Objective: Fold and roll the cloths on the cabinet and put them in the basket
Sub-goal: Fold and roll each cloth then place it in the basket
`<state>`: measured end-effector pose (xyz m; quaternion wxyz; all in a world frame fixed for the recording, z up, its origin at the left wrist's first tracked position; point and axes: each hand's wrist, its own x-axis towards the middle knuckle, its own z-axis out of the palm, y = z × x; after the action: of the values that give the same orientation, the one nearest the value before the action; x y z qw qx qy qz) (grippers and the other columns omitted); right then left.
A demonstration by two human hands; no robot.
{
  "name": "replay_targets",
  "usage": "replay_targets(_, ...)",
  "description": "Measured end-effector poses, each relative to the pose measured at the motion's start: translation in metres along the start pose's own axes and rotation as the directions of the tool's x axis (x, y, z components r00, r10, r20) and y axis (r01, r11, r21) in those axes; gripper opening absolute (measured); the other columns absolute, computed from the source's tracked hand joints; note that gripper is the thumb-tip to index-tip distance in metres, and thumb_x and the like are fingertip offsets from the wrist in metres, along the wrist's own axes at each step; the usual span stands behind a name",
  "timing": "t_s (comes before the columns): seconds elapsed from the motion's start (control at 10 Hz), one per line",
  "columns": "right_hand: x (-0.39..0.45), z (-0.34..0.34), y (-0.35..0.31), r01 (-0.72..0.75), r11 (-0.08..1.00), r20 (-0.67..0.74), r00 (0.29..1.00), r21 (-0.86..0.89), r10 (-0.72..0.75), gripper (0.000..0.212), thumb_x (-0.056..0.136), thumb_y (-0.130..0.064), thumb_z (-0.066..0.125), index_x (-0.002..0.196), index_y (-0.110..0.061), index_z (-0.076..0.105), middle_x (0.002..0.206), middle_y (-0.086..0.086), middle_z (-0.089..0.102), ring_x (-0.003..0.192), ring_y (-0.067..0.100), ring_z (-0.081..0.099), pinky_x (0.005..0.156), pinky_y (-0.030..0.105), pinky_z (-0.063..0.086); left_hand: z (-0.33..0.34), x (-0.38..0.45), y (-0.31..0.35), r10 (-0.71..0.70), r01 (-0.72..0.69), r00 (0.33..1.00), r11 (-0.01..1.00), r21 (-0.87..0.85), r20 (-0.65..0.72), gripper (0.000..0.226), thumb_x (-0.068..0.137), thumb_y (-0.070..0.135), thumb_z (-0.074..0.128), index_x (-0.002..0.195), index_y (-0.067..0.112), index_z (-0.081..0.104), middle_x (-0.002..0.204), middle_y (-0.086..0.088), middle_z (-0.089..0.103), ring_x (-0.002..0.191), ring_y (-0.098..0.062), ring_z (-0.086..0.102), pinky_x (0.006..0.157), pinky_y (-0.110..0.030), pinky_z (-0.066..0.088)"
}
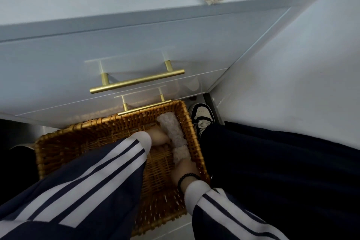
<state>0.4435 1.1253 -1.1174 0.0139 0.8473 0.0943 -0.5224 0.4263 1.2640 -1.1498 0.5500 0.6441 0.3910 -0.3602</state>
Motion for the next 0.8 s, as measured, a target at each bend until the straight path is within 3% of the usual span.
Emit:
replay_targets(0.1,-0.021,-0.035,-0.012,-0.020,0.999,-0.058,0.998,0.032,0.022,0.040,0.099,-0.022,0.043,0.133,-0.002,0.046,0.139,0.014,0.046,0.127,0.028,0.046,0.101,0.030,0.038,-0.015,-0.021,0.009,0.022,-0.021,0.996,1.000,0.006,-0.086,0.020,0.094,0.013,0.051,0.081,0.005,0.062,0.074,-0.007,0.060,0.048,-0.011,0.055,0.041,-0.018,0.041)
replay_targets(0.2,-0.035,-0.058,-0.028,0.038,0.999,-0.012,0.999,0.021,-0.037,0.037,0.102,-0.021,0.035,0.131,0.000,0.046,0.138,0.017,0.046,0.127,0.030,0.045,0.100,0.033,0.039,-0.031,-0.041,0.016,0.091,-0.079,0.992,0.987,0.139,-0.086,0.025,0.095,0.015,0.051,0.101,-0.004,0.066,0.093,-0.010,0.066,0.068,-0.017,0.061,0.053,-0.020,0.047)
replay_targets(0.3,-0.059,-0.093,-0.054,0.113,0.993,-0.023,0.993,-0.040,-0.114,0.022,0.099,-0.015,0.040,0.089,-0.007,0.057,0.116,0.016,0.058,0.111,0.029,0.056,0.083,0.035,0.045,-0.047,-0.073,0.019,0.128,-0.102,0.986,0.968,0.228,-0.103,0.030,0.093,0.021,0.051,0.105,0.000,0.068,0.107,-0.016,0.068,0.097,-0.028,0.066,0.061,-0.028,0.047)
replay_targets(0.4,-0.093,-0.126,-0.079,0.190,0.973,-0.100,0.974,-0.131,-0.203,0.026,0.097,-0.014,0.041,0.073,-0.007,0.048,0.091,0.017,0.058,0.099,0.031,0.059,0.075,0.036,0.050,-0.063,-0.108,0.024,0.165,-0.131,0.980,0.958,0.256,-0.115,0.031,0.095,0.027,0.048,0.106,0.004,0.067,0.105,-0.012,0.069,0.096,-0.026,0.068,0.059,-0.024,0.049)
replay_targets(0.5,-0.134,-0.152,-0.103,0.210,0.888,-0.185,0.934,-0.409,-0.306,0.029,0.097,-0.015,0.042,0.070,-0.006,0.049,0.079,0.010,0.053,0.085,0.025,0.053,0.057,0.028,0.040,-0.081,-0.142,0.031,0.154,-0.120,0.982,0.957,0.265,-0.113,0.029,0.095,0.024,0.048,0.112,0.007,0.063,0.106,-0.007,0.069,0.095,-0.024,0.067,0.066,-0.025,0.049)
replay_targets(0.6,-0.172,-0.174,-0.114,0.270,0.804,-0.218,0.873,-0.530,-0.437,0.025,0.095,-0.016,0.046,0.107,-0.001,0.061,0.104,0.014,0.061,0.083,0.027,0.054,0.069,0.029,0.041,-0.094,-0.175,0.042,0.175,-0.113,0.969,0.941,0.318,-0.173,0.027,0.095,0.025,0.047,0.104,0.006,0.065,0.094,-0.006,0.068,0.076,-0.020,0.063,0.059,-0.023,0.043)
replay_targets(0.7,-0.202,-0.193,-0.118,0.326,0.789,-0.234,0.834,-0.521,-0.500,0.031,0.093,-0.015,0.047,0.118,-0.001,0.059,0.101,0.015,0.059,0.068,0.019,0.048,0.073,0.031,0.042,-0.094,-0.203,0.048,0.193,-0.118,0.964,0.926,0.358,-0.184,0.025,0.092,0.030,0.052,0.098,0.009,0.066,0.091,-0.005,0.069,0.065,-0.016,0.061,0.057,-0.022,0.045)
replay_targets(0.8,-0.222,-0.210,-0.118,0.395,0.802,-0.150,0.851,-0.448,-0.503,0.031,0.092,-0.003,0.044,0.117,0.007,0.060,0.112,0.023,0.064,0.082,0.028,0.056,0.070,0.035,0.049,-0.091,-0.224,0.048,0.208,-0.165,0.971,0.943,0.288,-0.122,0.030,0.091,0.032,0.054,0.108,0.011,0.066,0.105,-0.004,0.072,0.092,-0.021,0.069,0.073,-0.029,0.054)
